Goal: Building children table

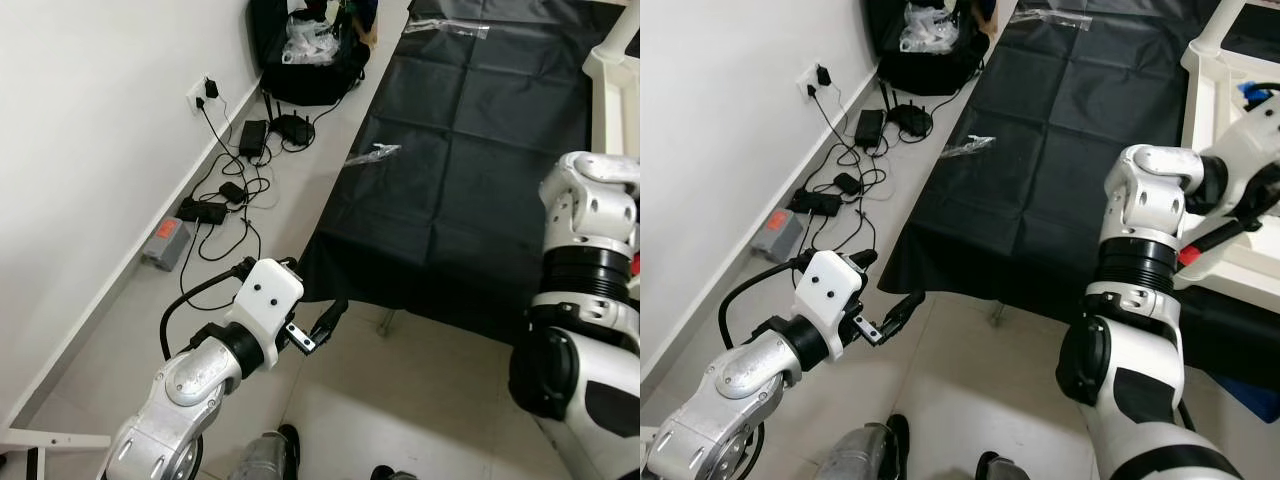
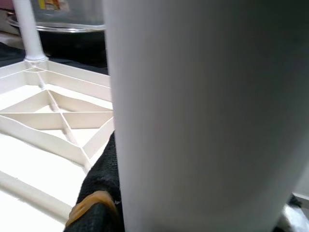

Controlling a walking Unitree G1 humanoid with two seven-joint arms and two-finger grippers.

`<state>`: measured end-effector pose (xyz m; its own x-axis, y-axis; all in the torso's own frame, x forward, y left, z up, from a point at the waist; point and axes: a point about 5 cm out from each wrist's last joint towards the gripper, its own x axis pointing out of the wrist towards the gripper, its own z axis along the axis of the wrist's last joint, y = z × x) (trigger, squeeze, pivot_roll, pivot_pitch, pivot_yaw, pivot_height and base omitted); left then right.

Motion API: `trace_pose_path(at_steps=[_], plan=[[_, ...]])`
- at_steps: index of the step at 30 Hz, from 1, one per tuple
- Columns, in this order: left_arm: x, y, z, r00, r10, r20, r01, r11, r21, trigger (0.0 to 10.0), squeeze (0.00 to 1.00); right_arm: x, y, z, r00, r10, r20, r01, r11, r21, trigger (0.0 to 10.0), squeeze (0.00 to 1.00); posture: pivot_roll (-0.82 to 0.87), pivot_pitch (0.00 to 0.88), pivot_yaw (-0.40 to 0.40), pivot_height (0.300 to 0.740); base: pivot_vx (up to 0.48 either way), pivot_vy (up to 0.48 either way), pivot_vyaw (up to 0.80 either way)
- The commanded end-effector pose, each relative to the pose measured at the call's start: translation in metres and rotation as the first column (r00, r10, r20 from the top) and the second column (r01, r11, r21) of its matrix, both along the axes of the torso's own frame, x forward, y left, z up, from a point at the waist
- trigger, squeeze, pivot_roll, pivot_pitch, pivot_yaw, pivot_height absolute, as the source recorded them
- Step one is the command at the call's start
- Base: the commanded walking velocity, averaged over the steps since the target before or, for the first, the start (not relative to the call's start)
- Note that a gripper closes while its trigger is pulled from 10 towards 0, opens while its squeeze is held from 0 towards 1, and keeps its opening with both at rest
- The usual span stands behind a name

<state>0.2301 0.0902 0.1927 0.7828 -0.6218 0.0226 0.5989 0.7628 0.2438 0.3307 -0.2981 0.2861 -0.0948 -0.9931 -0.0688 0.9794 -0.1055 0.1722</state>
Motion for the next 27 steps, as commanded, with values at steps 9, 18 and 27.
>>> trace_pose_path(at_steps=[9,18,27], plan=[[-0.003,-0.003,-0.005,1.0,-0.015,-0.012,0.015,1.0,0.007,10.0,0.0,-0.001,-0.008,-0.051,0.995,0.011,-0.1,0.007,0.984,0.179,10.0,0.0,0.18,0.29,0.007,0.74,0.0,0.0,0.0],[-0.003,-0.003,-0.006,1.0,-0.018,-0.012,0.018,1.0,0.009,10.0,0.0,0.005,0.009,-0.039,0.993,0.117,-0.01,-0.117,0.992,0.043,10.0,0.0,0.18,0.273,0.008,0.74,0.0,0.0,0.0],[-0.001,-0.005,-0.006,1.0,-0.019,-0.003,0.019,1.0,0.005,10.0,0.0,0.012,0.015,-0.021,0.979,0.202,-0.004,-0.202,0.979,-0.037,10.0,0.0,0.17,0.253,0.007,0.74,0.0,0.0,0.0]])
